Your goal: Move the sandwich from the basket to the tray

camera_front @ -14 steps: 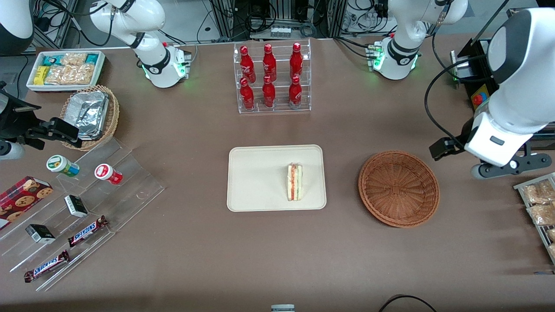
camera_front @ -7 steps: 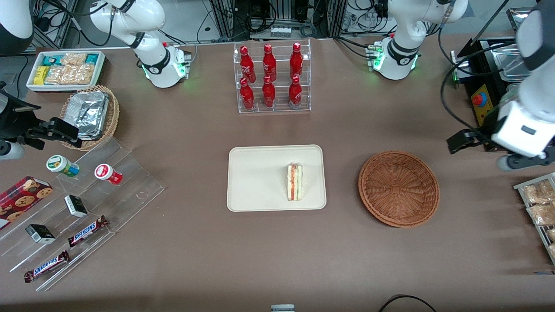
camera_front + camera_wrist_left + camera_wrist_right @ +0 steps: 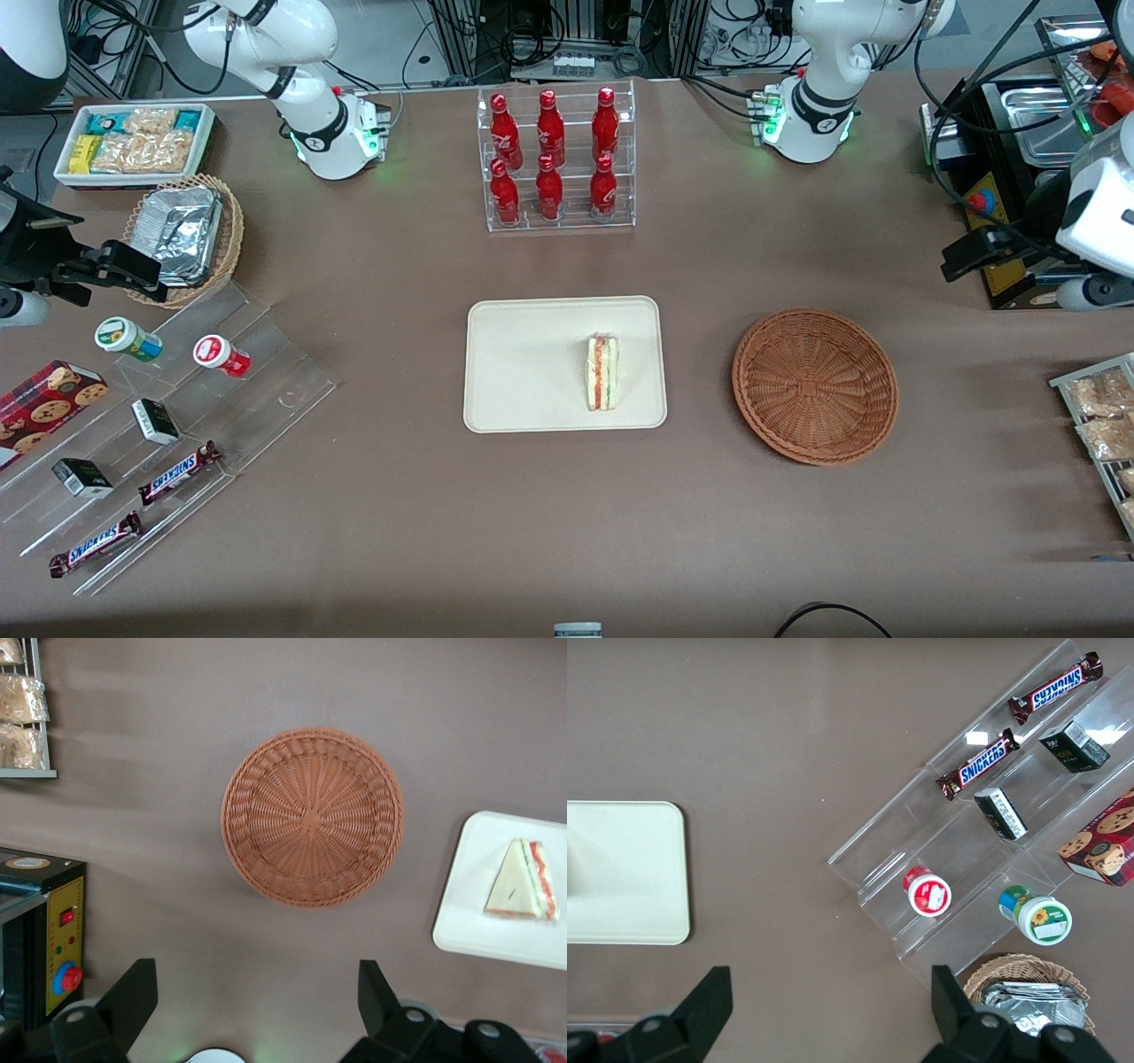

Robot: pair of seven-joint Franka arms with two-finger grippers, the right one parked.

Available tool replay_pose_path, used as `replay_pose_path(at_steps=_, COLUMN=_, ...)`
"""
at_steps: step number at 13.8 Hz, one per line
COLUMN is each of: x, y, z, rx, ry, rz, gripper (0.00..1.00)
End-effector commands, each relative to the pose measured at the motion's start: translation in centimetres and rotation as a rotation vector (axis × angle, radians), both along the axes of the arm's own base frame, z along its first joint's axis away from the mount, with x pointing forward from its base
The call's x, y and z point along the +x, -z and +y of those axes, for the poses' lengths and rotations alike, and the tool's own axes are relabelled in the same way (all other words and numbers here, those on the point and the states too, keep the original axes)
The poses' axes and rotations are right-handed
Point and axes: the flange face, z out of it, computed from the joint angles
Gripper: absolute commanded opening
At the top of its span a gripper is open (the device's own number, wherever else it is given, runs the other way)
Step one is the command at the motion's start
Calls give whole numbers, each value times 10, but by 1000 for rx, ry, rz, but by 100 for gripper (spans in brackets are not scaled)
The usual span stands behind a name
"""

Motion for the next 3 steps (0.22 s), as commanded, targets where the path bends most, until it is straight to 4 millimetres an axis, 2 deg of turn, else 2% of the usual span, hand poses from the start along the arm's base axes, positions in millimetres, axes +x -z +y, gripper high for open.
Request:
replay_pose_path(at_steps=1, x=-16, y=10, z=3, rx=-14, ry=26, rz=37, gripper=100)
replay_pose_path(at_steps=3, x=-19, y=22, z=4, rx=-18, ry=56, rz=60, gripper=100)
